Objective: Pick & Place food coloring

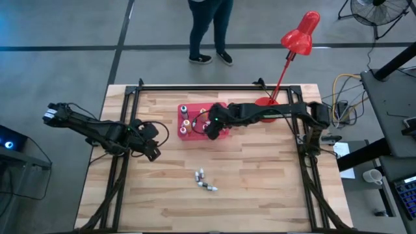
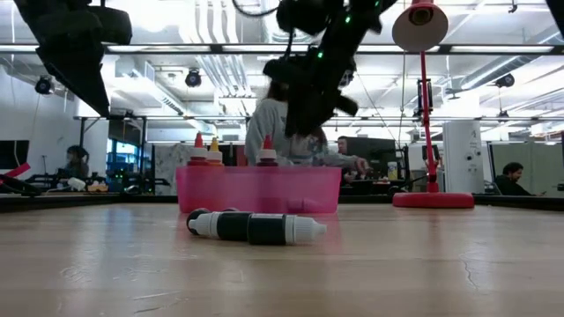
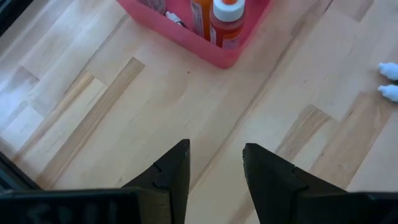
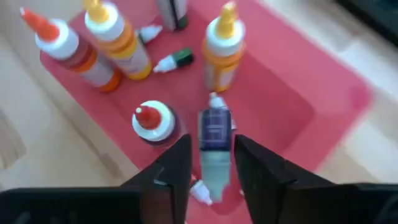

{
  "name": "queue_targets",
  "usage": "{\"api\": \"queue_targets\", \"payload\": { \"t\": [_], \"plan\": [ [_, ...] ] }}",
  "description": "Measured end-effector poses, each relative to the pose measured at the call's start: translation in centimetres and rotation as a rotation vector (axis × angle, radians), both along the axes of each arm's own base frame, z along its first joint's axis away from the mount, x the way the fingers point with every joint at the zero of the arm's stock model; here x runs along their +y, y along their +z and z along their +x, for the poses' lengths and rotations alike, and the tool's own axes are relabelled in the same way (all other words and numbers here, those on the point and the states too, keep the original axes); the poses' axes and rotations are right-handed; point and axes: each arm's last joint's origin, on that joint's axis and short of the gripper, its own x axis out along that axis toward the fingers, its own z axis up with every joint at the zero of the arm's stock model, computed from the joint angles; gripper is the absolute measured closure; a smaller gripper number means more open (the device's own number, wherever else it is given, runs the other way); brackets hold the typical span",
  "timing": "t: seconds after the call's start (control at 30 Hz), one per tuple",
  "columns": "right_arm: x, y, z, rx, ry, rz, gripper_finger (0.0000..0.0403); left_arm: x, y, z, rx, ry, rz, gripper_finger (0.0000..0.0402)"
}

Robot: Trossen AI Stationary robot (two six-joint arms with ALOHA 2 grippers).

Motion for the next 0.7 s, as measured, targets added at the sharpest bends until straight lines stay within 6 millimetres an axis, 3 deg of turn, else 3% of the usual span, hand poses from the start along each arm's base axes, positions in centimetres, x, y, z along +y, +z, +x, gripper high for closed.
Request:
{"api": "queue_targets", "payload": {
  "t": [0.2, 0.3, 0.5, 0.7],
  "plan": [
    [-1.1, -0.2, 0.0, -0.001, 0.005, 0.025, 0.0236, 0.0, 0.0, 0.0, -0.008, 0.018, -0.012, 0.028],
    [-0.2, -0.2, 0.2, 0.015, 0.075, -0.002, 0.0222, 0.0, 0.0, 0.0, -0.012, 0.031, -0.019, 0.028],
    [6.2, -0.5, 0.4, 0.033, 0.457, 0.098, 0.0222, 0.0, 0.0, 0.0, -0.016, 0.034, -0.022, 0.028],
    [13.5, -1.5, 0.4, 0.007, 0.686, 0.072, 0.0227, 0.0, 0.0, 0.0, -0.016, 0.029, -0.017, 0.028]
  ]
}}
